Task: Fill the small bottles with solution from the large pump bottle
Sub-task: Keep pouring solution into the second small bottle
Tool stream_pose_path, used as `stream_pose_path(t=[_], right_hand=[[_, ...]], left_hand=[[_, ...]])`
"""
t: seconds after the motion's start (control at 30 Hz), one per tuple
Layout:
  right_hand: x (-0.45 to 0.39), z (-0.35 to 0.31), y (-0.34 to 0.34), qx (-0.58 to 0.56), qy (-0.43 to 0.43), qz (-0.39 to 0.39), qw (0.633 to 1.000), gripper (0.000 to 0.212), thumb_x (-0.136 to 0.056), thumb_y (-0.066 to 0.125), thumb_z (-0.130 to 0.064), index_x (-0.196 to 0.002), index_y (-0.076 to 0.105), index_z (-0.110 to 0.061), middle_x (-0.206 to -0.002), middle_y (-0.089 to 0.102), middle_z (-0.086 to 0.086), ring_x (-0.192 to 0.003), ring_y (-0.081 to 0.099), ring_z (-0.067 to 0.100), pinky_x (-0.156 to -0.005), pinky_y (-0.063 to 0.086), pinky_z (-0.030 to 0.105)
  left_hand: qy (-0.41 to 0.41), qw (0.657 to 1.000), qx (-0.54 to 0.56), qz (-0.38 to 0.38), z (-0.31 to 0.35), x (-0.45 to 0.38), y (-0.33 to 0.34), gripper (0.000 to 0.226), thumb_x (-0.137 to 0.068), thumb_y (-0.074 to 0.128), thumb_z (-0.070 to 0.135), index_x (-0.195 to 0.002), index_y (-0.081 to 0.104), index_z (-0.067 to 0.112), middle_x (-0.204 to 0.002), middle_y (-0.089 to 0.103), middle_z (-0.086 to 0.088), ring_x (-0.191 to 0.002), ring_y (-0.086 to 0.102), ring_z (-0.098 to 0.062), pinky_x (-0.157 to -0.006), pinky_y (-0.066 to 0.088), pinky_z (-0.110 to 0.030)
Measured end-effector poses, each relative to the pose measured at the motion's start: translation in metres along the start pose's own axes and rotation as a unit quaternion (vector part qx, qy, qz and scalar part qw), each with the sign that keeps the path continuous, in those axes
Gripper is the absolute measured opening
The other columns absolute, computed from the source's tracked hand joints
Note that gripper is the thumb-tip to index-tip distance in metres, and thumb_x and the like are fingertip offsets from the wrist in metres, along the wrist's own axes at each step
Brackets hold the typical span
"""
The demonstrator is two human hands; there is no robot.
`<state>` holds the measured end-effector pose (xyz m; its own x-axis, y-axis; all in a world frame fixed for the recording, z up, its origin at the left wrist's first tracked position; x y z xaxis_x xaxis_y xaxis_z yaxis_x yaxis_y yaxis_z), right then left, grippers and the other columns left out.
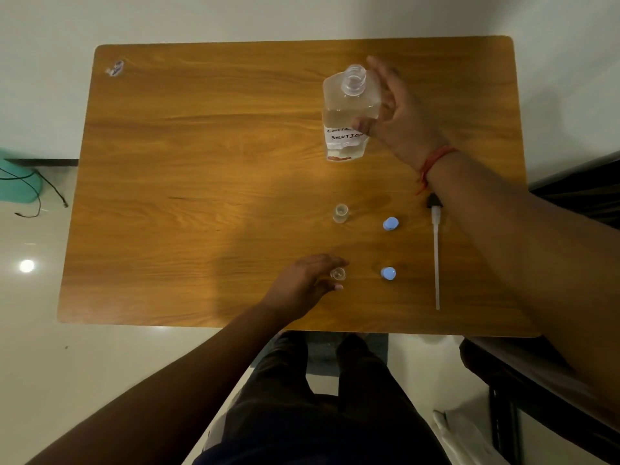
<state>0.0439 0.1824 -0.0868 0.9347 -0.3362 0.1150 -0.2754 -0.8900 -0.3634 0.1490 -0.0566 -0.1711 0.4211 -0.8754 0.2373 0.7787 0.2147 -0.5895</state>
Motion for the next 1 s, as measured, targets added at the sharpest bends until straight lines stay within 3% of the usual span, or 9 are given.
stream_pose_path(t=[0.13,0.3,0.43,0.57,0.67,0.8,0.9,1.0], right_hand=[[-0.006,-0.004,-0.001,0.027,-0.015,-0.017,0.999,0.075,-0.076,0.082,-0.021,-0.14,0.044,-0.021,-0.137,0.053,-0.007,-0.125,0.054,0.006,-0.102,0.051,0.035],[-0.014,-0.008,0.001,0.045,-0.032,-0.041,0.998,0.073,-0.069,0.085,-0.027,-0.128,0.043,-0.03,-0.134,0.054,-0.002,-0.124,0.054,0.015,-0.1,0.052,0.044],[-0.018,-0.006,-0.001,0.056,-0.03,-0.042,0.997,0.074,-0.07,0.085,-0.026,-0.132,0.044,-0.03,-0.135,0.053,-0.004,-0.125,0.054,0.015,-0.099,0.053,0.046],[-0.02,-0.007,0.002,0.062,-0.027,-0.06,0.996,0.085,-0.07,0.081,-0.037,-0.144,0.04,-0.034,-0.141,0.052,-0.006,-0.132,0.049,0.015,-0.106,0.047,0.047],[-0.018,-0.009,0.0,0.061,-0.022,-0.055,0.996,0.089,-0.066,0.078,-0.044,-0.146,0.041,-0.031,-0.14,0.053,-0.007,-0.131,0.05,0.012,-0.106,0.047,0.044],[-0.014,-0.024,-0.012,0.043,-0.048,-0.036,0.997,0.079,-0.073,0.08,-0.029,-0.144,0.044,-0.024,-0.139,0.054,-0.001,-0.127,0.053,0.012,-0.102,0.051,0.038],[-0.013,-0.044,-0.025,0.043,-0.069,-0.025,0.996,0.073,-0.079,0.079,-0.019,-0.144,0.045,-0.018,-0.138,0.053,0.004,-0.126,0.054,0.012,-0.102,0.049,0.029],[-0.007,-0.07,-0.044,0.055,-0.095,-0.001,0.994,0.072,-0.078,0.08,-0.023,-0.142,0.049,-0.014,-0.133,0.056,0.011,-0.121,0.057,0.013,-0.102,0.049,0.027]], left_hand=[[0.011,1.0,0.001,0.002,0.002,0.0,0.001,0.043,-0.093,0.072,0.022,-0.134,0.064,0.015,-0.129,0.069,-0.003,-0.118,0.061,-0.016,-0.096,0.042,-0.018],[0.012,1.0,0.01,0.009,0.001,0.001,0.0,0.041,-0.094,0.07,0.022,-0.134,0.064,0.014,-0.129,0.068,-0.003,-0.118,0.061,-0.014,-0.096,0.044,-0.02],[0.004,1.0,0.019,0.017,-0.003,0.0,-0.003,0.039,-0.096,0.067,0.026,-0.134,0.063,0.016,-0.126,0.068,-0.001,-0.115,0.062,-0.016,-0.095,0.053,-0.036],[-0.004,0.999,0.027,0.033,-0.006,0.001,-0.009,0.036,-0.098,0.065,0.028,-0.133,0.064,0.018,-0.122,0.069,0.0,-0.111,0.064,-0.016,-0.092,0.054,-0.04],[-0.013,0.998,0.044,0.045,-0.007,0.002,-0.015,0.036,-0.099,0.063,0.031,-0.132,0.065,0.019,-0.123,0.069,0.003,-0.113,0.064,-0.012,-0.095,0.053,-0.038],[-0.024,0.994,0.088,0.06,-0.006,0.002,-0.031,0.034,-0.099,0.065,0.029,-0.131,0.067,0.017,-0.124,0.069,0.006,-0.114,0.063,-0.006,-0.096,0.054,-0.031],[-0.052,0.984,0.151,0.077,-0.001,-0.004,-0.053,0.03,-0.097,0.068,0.022,-0.127,0.069,0.014,-0.121,0.069,0.005,-0.114,0.062,0.0,-0.091,0.057,-0.021],[-0.046,0.976,0.182,0.109,0.017,-0.015,-0.089,0.017,-0.095,0.072,0.017,-0.111,0.076,0.014,-0.116,0.072,0.005,-0.112,0.063,0.004,-0.083,0.055,-0.015]])
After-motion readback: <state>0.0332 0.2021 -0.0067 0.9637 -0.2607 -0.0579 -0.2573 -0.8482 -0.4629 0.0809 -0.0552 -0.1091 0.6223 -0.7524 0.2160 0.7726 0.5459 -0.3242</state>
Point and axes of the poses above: each hand's wrist, its own x-axis away from the middle knuckle, its own y-axis out of the palm, z = x × y, the point moved 10 cm from there along -x, towards the middle knuckle
